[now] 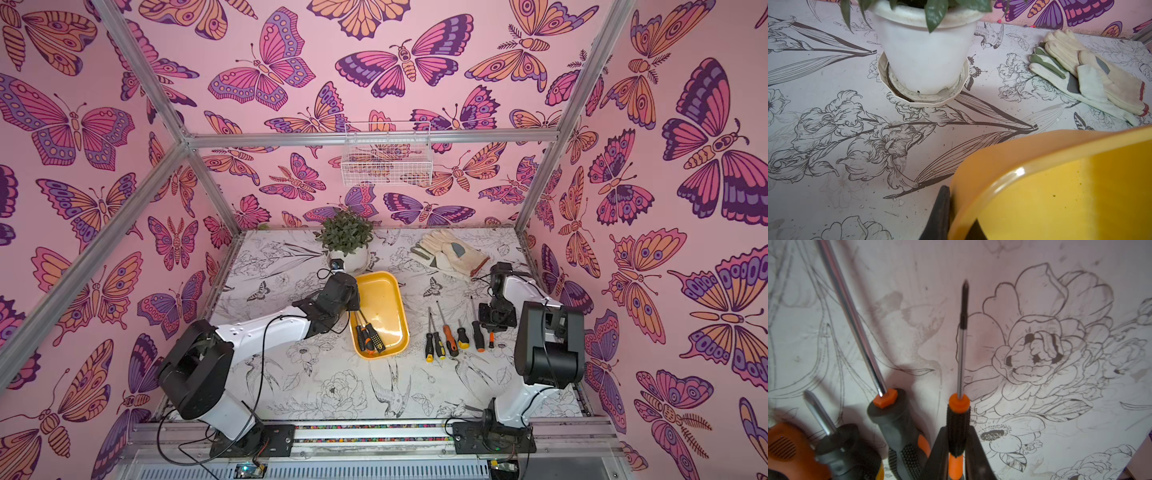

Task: Take out the screwdriver from the storage box
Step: Place the screwdriver at the center of the board.

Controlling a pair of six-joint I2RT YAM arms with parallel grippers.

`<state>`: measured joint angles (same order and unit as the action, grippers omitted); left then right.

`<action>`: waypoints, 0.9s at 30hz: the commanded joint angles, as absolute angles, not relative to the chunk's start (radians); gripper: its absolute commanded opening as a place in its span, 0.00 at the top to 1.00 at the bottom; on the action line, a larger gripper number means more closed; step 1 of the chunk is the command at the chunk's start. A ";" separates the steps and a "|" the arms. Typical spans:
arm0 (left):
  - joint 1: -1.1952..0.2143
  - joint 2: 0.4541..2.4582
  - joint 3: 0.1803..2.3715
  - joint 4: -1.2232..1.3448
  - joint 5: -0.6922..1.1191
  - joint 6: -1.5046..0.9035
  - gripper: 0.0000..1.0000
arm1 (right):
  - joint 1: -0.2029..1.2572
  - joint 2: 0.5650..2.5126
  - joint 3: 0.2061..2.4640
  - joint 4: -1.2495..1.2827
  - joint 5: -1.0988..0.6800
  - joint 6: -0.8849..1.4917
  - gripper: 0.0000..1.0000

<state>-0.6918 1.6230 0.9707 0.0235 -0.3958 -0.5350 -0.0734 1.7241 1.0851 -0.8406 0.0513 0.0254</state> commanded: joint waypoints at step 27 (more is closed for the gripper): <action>-0.683 1.587 0.956 0.046 -0.393 -0.532 1.00 | -0.078 1.801 1.136 -0.838 -0.008 0.015 0.83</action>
